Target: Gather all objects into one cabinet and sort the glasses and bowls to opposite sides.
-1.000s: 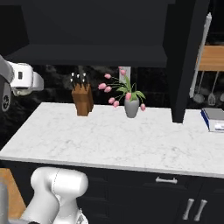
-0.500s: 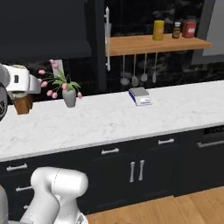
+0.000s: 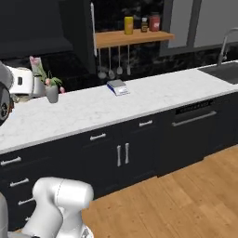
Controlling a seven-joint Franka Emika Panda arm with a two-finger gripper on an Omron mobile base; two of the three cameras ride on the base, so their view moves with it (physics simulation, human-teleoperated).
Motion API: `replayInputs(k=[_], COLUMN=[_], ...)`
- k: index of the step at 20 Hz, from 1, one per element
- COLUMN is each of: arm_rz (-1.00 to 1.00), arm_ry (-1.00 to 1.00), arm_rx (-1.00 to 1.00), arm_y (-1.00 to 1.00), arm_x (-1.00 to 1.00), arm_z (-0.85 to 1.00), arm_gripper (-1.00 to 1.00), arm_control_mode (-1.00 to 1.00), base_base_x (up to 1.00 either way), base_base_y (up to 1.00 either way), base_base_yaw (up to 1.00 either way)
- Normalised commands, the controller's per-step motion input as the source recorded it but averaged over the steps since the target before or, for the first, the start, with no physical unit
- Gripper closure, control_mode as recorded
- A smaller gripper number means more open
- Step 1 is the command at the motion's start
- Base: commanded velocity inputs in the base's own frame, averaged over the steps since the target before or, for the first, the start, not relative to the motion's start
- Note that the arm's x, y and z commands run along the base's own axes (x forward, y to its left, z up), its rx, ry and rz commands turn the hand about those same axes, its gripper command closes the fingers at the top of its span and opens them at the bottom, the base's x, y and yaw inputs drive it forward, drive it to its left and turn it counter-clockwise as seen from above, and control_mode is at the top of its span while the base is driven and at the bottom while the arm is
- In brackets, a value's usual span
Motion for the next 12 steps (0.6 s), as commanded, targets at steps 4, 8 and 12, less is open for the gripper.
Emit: replayInputs(k=[4,8,12], arm_rz=[0.00,0.00,0.00], arm_ry=[0.00,0.00,0.00], arm_rx=[0.00,0.00,0.00], arm_y=[0.00,0.00,0.00], arm_x=[0.00,0.00,0.00], arm_z=[0.00,0.00,0.00], arm_gripper=[1.00,1.00,1.00], arm_control_mode=[1.00,1.00,1.00], base_base_x=[-0.13,-0.31,-0.76], base_base_y=[-0.54,-0.67,-0.58], base_base_yaw=[-0.38,-0.51,-0.53])
